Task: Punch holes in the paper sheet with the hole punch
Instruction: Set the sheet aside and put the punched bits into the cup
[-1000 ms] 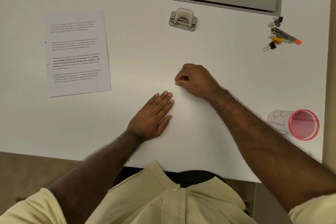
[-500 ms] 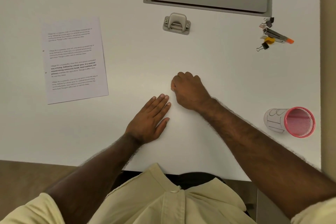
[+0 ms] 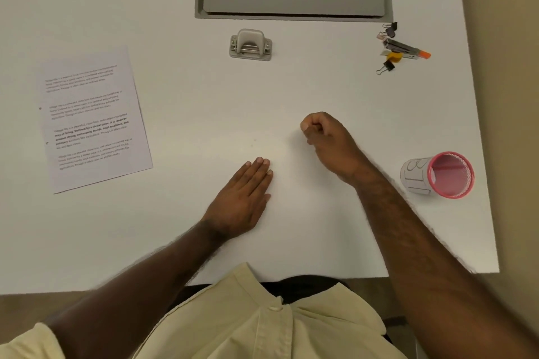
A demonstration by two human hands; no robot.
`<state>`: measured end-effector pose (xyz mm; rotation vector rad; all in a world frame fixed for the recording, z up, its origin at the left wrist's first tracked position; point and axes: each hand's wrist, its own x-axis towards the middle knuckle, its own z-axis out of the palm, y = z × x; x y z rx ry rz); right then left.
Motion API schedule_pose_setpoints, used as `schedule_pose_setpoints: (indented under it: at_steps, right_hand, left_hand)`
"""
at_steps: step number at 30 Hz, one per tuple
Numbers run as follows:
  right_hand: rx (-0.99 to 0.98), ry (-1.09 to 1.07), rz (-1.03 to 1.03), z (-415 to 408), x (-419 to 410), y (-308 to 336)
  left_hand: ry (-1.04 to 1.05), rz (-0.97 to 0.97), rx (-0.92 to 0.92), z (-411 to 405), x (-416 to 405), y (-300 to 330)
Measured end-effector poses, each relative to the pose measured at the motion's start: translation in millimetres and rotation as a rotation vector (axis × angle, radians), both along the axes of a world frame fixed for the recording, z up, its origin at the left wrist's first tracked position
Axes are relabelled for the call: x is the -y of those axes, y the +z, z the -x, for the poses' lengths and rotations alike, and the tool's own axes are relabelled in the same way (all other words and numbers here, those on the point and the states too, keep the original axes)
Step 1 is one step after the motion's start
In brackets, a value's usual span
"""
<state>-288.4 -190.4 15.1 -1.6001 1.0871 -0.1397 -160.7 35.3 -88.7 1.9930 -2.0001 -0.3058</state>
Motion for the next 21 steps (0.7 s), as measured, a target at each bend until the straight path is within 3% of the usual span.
schedule_pose_setpoints:
  at_steps: [5, 10, 21]
  right_hand:
    - [-0.054, -0.033, 0.136, 48, 4, 28]
    - [-0.123, -0.086, 0.265, 101, 14, 47]
    - [-0.323, -0.415, 0.407, 205, 37, 49]
  left_hand:
    - [-0.091, -0.166, -0.06, 35, 46, 1]
    - [-0.185, -0.264, -0.002, 75, 89, 3]
    - [-0.221, -0.199, 0.044, 112, 107, -6]
